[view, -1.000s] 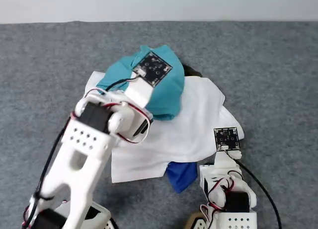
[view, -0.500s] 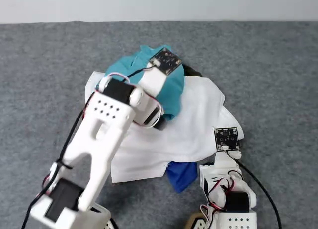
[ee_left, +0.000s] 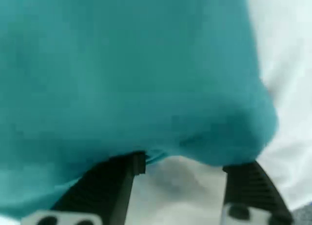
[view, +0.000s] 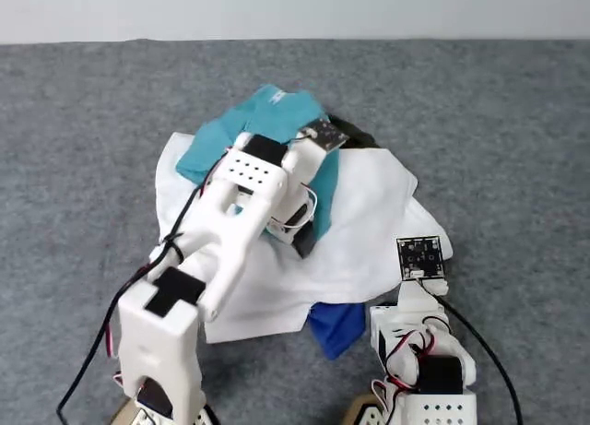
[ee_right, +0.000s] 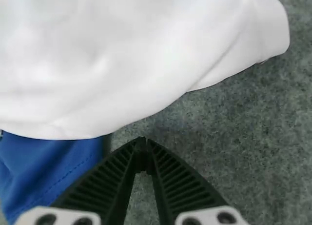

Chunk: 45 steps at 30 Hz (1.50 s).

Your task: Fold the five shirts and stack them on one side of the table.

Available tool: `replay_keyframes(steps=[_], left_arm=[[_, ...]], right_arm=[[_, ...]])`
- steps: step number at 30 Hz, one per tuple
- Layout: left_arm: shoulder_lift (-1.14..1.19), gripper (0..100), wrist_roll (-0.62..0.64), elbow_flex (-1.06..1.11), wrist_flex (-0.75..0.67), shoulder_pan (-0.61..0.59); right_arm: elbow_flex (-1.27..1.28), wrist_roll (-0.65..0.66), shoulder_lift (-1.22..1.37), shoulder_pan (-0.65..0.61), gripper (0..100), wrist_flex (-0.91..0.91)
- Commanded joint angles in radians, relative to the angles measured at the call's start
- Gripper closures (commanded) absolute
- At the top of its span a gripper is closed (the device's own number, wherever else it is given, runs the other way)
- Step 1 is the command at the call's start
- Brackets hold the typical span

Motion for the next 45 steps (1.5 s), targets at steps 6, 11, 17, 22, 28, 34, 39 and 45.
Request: replay_keyframes(steps=[6,11,17,22,28,34,39,45], left_arm=[[0.055,99,-0.017,-0.133,0.127,-0.002],[0.017,100,0.051,-0.314,0.241,-0.089],[-0.201,100,0.064,-0.412,0.238,-0.348],[-0.373,100,0.0,-0.456,0.238,-0.565],[-0.532,100,-0.092,-0.469,0.238,-0.801],[-0.66,100,-0.186,-0.467,0.238,-1.017],[-0.709,100,-0.23,-0.463,0.238,-1.122],[-0.71,99,-0.281,-0.464,0.226,-1.174]], right_arm=[[0.014,0.009,-0.005,-0.001,99.0,0.005],[0.014,0.009,-0.005,-0.001,99.0,0.005],[0.014,0.009,-0.005,-0.001,99.0,0.005],[0.014,0.009,-0.005,-0.001,99.0,0.005],[0.014,0.009,-0.005,-0.001,99.0,0.005],[0.014,0.009,-0.005,-0.001,99.0,0.005],[0.014,0.009,-0.005,-0.001,99.0,0.005],[0.014,0.009,-0.005,-0.001,99.0,0.005]])
